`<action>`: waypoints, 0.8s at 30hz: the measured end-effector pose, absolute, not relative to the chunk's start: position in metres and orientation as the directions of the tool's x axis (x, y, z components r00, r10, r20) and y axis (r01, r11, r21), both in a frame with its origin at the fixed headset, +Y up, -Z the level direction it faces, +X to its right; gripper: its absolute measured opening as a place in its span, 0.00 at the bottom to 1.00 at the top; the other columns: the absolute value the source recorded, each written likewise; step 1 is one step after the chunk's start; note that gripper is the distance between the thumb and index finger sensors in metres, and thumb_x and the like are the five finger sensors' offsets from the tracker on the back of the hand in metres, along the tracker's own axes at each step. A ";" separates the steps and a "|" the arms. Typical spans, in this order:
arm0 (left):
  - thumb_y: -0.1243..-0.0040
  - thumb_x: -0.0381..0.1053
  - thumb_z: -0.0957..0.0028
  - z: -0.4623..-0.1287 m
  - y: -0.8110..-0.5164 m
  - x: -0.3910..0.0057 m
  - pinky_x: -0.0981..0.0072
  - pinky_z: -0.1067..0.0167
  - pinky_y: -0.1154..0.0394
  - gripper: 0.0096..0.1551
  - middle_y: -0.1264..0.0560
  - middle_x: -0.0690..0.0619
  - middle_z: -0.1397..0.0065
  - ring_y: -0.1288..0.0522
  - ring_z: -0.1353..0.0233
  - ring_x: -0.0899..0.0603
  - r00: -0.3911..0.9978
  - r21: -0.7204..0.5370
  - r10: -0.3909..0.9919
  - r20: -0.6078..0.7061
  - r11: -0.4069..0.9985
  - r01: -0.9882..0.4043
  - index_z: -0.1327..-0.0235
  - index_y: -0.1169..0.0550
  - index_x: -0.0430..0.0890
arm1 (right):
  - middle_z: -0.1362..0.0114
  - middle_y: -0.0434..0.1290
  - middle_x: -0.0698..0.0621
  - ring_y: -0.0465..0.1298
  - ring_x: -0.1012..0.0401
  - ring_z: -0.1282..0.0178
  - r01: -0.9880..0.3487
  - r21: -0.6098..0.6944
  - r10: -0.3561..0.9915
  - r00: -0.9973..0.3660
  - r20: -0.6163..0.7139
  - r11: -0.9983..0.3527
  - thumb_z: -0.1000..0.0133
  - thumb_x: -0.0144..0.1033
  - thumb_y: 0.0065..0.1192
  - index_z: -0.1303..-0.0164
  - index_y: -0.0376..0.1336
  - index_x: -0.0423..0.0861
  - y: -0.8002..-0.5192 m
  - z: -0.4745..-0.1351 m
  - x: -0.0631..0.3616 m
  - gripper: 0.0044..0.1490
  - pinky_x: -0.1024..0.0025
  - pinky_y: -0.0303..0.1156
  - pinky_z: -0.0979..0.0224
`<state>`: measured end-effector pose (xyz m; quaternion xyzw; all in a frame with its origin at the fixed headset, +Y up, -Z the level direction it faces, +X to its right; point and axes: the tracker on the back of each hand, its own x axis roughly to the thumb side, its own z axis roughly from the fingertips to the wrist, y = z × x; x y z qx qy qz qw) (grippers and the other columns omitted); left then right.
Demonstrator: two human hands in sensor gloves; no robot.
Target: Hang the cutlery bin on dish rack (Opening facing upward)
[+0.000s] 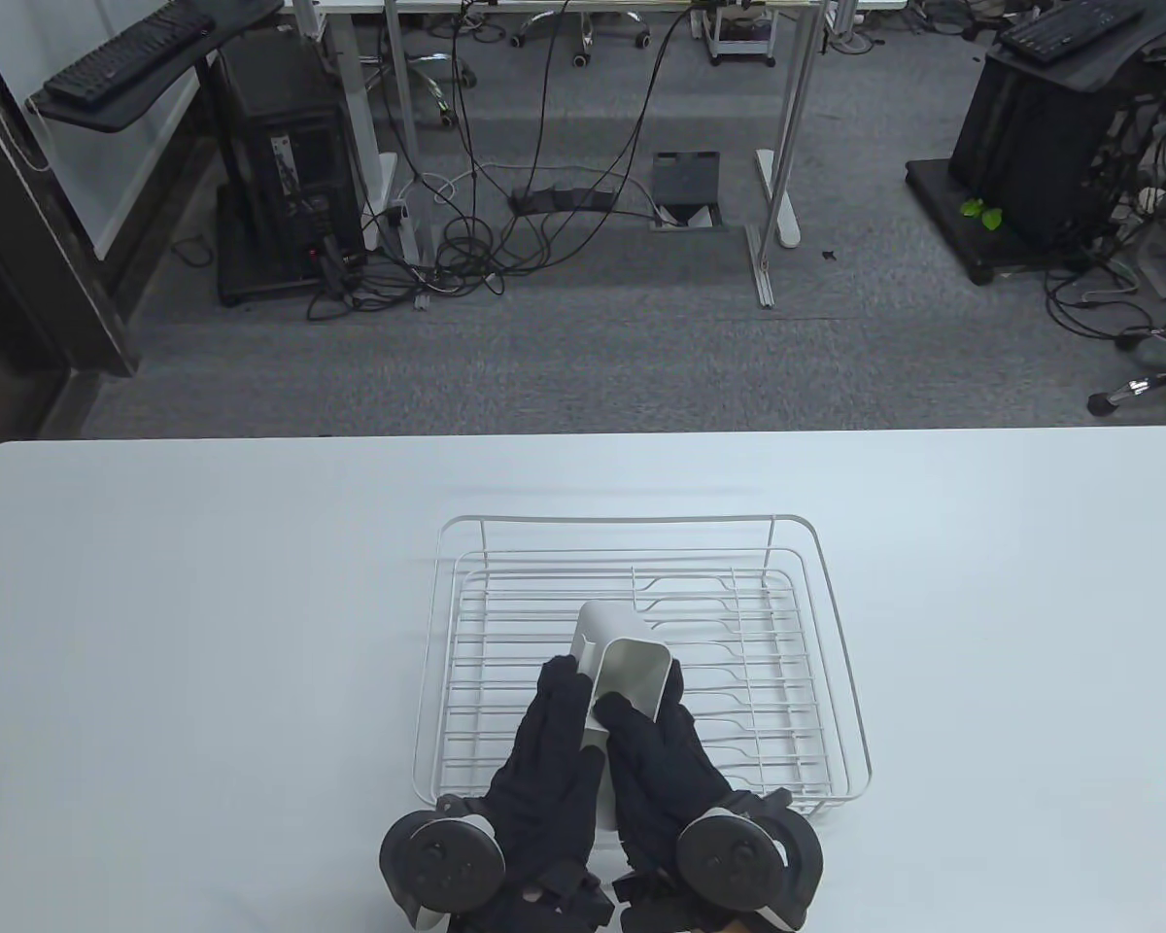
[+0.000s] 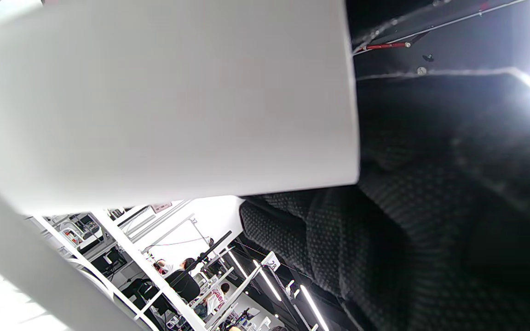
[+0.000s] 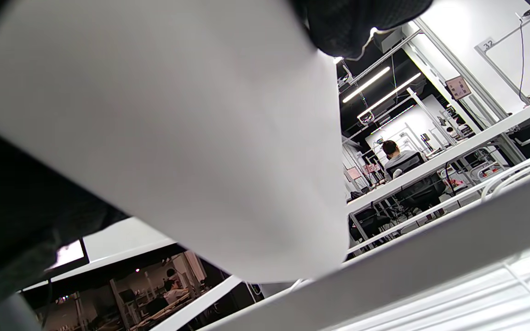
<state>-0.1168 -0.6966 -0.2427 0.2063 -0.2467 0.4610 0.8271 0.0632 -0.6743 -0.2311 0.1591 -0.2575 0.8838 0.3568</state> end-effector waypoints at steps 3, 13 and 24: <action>0.52 0.50 0.36 -0.243 -0.696 -0.117 0.33 0.26 0.46 0.37 0.50 0.47 0.12 0.41 0.16 0.33 0.457 0.113 0.655 0.602 0.497 -0.861 0.15 0.49 0.54 | 0.23 0.52 0.23 0.67 0.37 0.27 -0.715 -0.351 0.548 -0.693 0.468 -0.605 0.38 0.28 0.56 0.33 0.65 0.43 -0.674 -0.231 0.064 0.22 0.42 0.61 0.29; 0.56 0.60 0.34 -0.243 -0.696 -0.119 0.31 0.27 0.56 0.37 0.51 0.48 0.11 0.48 0.14 0.32 0.446 0.097 0.652 0.613 0.498 -0.862 0.14 0.51 0.56 | 0.22 0.54 0.25 0.68 0.39 0.27 -0.710 -0.401 0.539 -0.703 0.464 -0.579 0.38 0.28 0.57 0.34 0.66 0.45 -0.673 -0.230 0.071 0.21 0.43 0.62 0.29; 0.58 0.64 0.35 -0.239 -0.686 -0.123 0.34 0.27 0.63 0.39 0.54 0.48 0.10 0.59 0.14 0.33 0.657 0.260 0.449 0.606 0.668 -0.697 0.14 0.53 0.56 | 0.21 0.57 0.29 0.70 0.41 0.28 -0.714 -0.477 0.592 -0.696 0.406 -0.513 0.40 0.28 0.60 0.37 0.69 0.49 -0.664 -0.232 0.102 0.20 0.46 0.64 0.29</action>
